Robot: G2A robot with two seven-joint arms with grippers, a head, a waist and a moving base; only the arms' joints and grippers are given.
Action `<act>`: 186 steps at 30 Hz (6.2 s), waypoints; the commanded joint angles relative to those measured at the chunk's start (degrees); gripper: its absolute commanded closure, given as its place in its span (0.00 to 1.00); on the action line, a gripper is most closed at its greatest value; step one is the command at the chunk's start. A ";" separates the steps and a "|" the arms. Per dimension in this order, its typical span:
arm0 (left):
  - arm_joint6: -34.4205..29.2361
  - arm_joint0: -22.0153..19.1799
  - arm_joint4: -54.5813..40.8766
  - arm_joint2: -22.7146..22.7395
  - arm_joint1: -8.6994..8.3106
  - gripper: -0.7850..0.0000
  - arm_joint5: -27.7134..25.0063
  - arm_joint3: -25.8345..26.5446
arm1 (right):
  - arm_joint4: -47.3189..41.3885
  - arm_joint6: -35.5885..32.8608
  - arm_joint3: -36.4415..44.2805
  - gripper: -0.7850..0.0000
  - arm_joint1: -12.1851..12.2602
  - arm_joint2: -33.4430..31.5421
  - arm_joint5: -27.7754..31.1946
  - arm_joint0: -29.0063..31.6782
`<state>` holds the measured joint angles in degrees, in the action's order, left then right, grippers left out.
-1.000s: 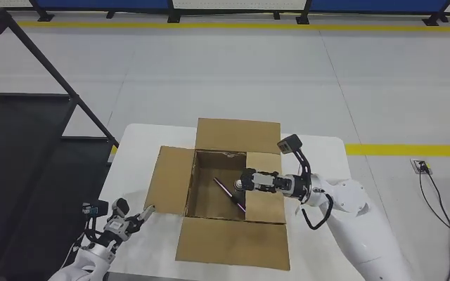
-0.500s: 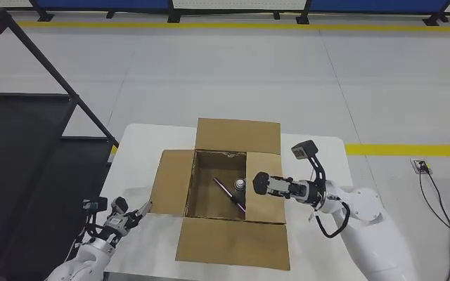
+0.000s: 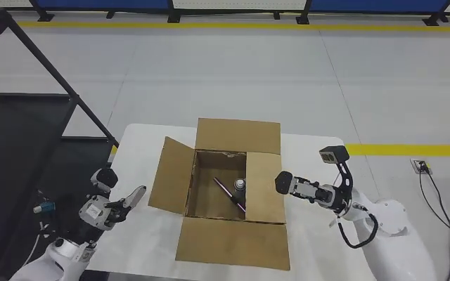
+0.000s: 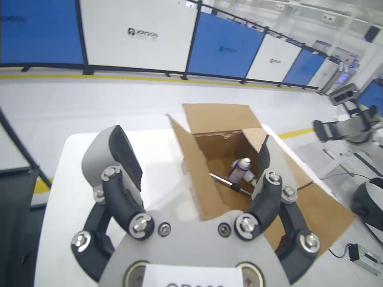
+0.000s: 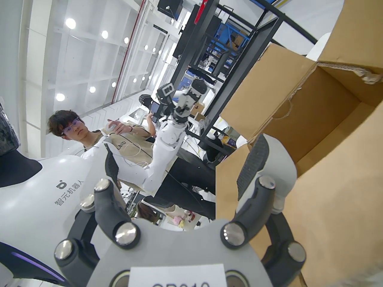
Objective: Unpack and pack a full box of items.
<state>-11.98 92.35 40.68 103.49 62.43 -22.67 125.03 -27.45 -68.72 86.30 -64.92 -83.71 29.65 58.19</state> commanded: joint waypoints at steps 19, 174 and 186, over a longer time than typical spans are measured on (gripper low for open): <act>-23.59 -32.43 -11.15 -37.25 2.65 0.00 9.80 -20.91 | -5.50 1.49 -6.82 0.00 3.58 -19.78 7.40 17.64; -28.40 2.77 -54.57 3.73 9.54 0.00 -10.89 -13.78 | 80.83 32.30 -10.02 0.00 -6.40 42.59 -26.89 -21.02; -25.67 2.64 -53.25 3.08 9.18 0.00 -10.68 -14.65 | 79.70 29.65 -19.18 1.00 -10.11 46.22 -26.14 -25.60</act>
<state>-37.69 95.00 -12.59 106.59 71.61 -33.40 110.39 51.86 -39.03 66.95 -75.00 -37.38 3.68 32.43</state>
